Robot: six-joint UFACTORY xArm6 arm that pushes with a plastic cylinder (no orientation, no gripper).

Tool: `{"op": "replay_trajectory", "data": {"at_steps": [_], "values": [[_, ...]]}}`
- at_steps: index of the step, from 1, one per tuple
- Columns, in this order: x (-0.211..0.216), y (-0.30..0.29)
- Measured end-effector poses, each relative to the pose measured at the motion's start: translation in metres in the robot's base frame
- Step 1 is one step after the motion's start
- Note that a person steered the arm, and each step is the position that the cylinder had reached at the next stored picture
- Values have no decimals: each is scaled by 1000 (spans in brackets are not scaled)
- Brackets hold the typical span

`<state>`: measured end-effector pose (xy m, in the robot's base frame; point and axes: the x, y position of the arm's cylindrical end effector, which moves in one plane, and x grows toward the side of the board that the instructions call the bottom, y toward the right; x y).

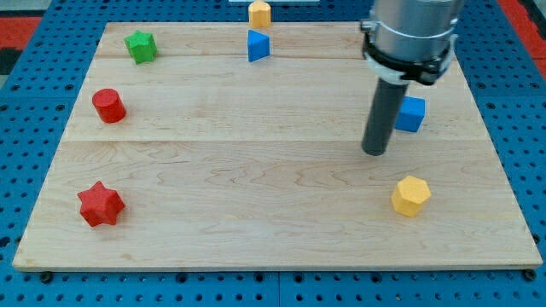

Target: Move the yellow hexagon to the bottom centre of the board

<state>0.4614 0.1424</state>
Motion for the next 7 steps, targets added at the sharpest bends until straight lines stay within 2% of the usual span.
{"op": "replay_trajectory", "data": {"at_steps": [1, 2, 4, 5, 6, 7], "values": [[2, 48], [37, 55], [66, -12], [80, 4], [80, 56], [107, 42]]}}
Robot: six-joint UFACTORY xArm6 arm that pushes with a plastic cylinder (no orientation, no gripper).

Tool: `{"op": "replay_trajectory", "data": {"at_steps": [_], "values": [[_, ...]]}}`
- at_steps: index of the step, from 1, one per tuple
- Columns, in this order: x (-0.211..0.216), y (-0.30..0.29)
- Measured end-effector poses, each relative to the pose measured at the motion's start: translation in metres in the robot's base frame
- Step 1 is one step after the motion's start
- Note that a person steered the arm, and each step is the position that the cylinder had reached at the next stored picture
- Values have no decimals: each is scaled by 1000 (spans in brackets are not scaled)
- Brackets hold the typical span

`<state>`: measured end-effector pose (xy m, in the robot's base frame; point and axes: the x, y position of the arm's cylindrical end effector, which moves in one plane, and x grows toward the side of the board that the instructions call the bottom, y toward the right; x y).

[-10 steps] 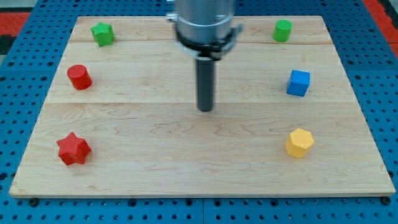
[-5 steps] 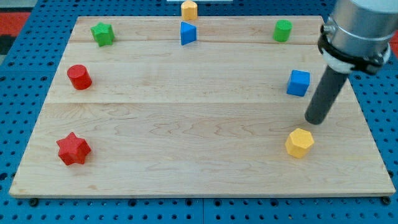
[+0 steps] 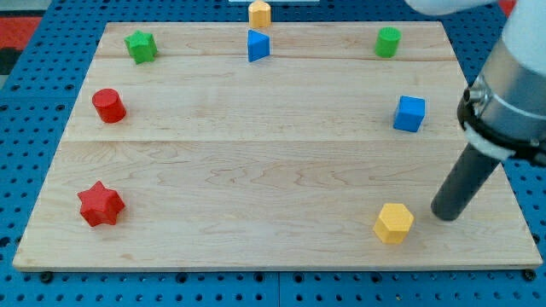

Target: Move the yellow hexagon to the bottom centre of the board

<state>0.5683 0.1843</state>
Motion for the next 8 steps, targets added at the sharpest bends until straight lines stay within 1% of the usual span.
{"op": "replay_trajectory", "data": {"at_steps": [1, 2, 4, 5, 6, 7, 8], "values": [[12, -51], [12, -83], [-18, -163], [2, -99], [42, -91], [49, -144], [41, -158]]}}
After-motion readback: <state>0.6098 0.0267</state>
